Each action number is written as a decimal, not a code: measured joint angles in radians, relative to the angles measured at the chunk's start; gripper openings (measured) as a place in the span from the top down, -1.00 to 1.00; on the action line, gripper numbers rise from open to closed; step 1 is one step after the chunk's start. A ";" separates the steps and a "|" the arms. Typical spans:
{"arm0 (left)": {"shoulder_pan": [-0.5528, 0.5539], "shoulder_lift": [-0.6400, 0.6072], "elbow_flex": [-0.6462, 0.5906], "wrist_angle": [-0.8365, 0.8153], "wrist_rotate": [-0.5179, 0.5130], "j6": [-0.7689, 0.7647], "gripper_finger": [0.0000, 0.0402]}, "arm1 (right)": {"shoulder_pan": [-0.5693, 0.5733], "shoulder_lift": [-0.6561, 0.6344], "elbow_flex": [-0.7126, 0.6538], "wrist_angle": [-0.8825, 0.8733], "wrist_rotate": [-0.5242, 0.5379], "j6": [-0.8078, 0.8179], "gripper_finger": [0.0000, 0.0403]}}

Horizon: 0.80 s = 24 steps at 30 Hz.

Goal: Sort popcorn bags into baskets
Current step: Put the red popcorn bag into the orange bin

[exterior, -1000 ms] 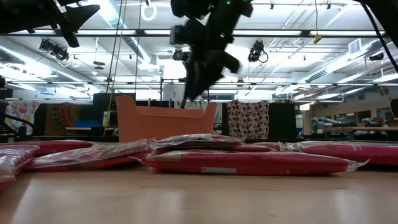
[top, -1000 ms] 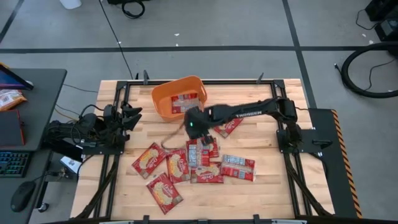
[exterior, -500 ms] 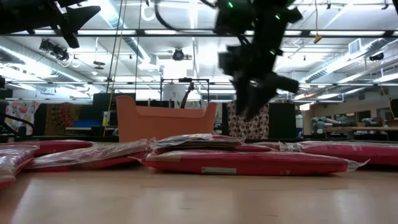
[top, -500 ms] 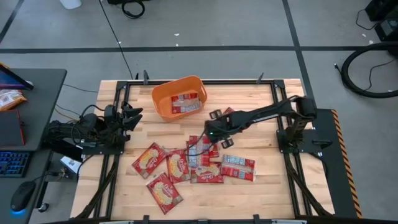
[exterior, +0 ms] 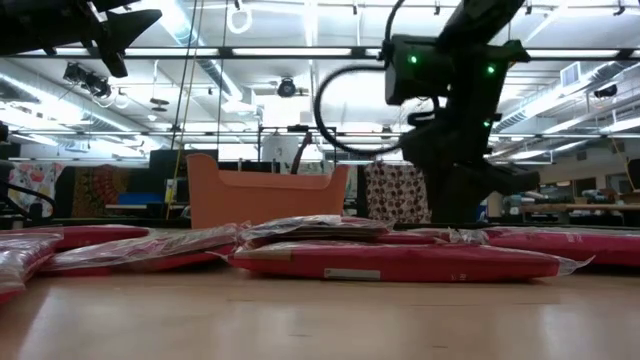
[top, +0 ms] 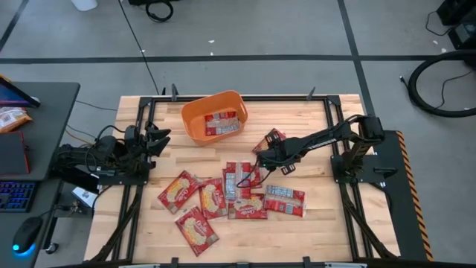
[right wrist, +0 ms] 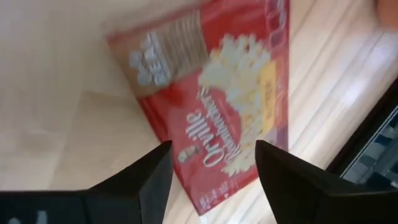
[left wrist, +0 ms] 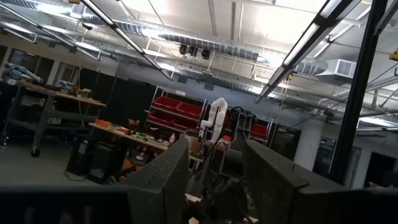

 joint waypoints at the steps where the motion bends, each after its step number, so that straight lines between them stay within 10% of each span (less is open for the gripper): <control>1: 0.000 0.000 0.000 0.000 0.000 0.000 0.22 | -0.003 0.000 -0.009 -0.002 0.000 0.006 -0.15; 24: 0.000 0.000 0.000 -0.007 0.000 0.000 0.22 | -0.040 0.000 -0.109 0.165 -0.089 -0.008 0.19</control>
